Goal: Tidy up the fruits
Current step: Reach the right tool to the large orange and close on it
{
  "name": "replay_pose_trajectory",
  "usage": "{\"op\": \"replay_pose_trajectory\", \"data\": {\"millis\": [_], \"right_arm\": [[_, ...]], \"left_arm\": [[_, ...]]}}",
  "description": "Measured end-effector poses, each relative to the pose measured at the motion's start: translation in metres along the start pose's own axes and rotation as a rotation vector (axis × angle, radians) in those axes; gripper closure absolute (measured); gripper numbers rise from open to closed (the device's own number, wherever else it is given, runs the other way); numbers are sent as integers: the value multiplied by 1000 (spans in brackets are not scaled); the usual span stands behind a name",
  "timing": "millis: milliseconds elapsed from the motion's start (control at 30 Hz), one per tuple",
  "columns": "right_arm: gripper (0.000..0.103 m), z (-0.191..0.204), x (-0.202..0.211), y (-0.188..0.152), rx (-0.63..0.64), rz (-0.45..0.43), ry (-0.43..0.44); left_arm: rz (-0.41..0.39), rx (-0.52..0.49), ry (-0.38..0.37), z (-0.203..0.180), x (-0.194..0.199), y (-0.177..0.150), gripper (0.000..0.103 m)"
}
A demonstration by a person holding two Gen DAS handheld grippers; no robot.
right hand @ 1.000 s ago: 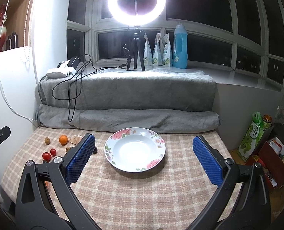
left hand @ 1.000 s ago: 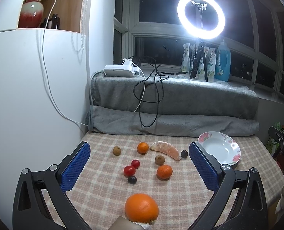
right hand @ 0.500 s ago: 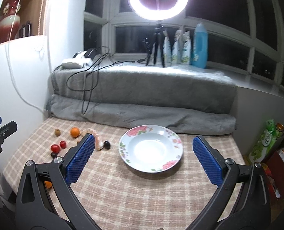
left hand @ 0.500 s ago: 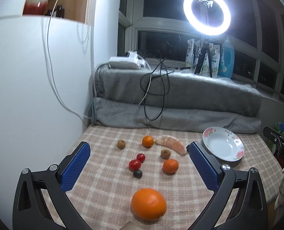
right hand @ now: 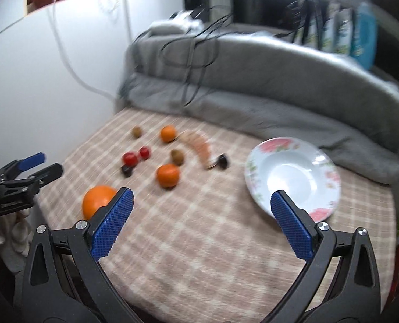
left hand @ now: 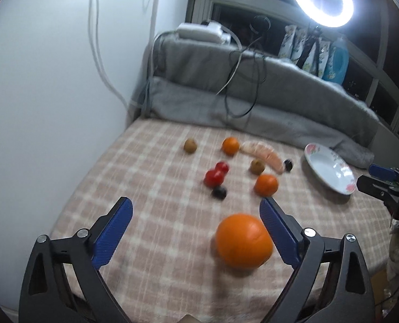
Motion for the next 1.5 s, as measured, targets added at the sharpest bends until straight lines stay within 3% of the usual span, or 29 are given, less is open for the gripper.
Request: {"op": "replay_pose_trajectory", "data": {"millis": [333,433,733,833,1333,1500], "right_arm": [[8,32,-41,-6,22,181,187],[14,40,-51,-6,10,231,247],[20,60,-89,-5,-70,380,389],[22,69,-99,-5,-79,409,424],[27,95,-116,-11,-88,493,527],[32,105,-121,-14,-74,518,546]], "left_arm": [[105,45,-104,3,-10,-22,21],[129,42,-146,-3,-13,-28,22],[202,48,-255,-15,-29,-36,23],[225,62,-287,-16,-35,-37,29],[264,76,-326,-15,-48,-38,29],[269,73,-320,-12,-51,-39,35]]}}
Point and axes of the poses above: each gripper's, at about its wrist camera, not at the fingertips, and x roughly against the way its jaws point, z to its left, y to its top, the point moved 1 cm from there along -x, roughly the way its jaws point, and after that the axes turned 10 degrees about -y, right-handed, at the moved point
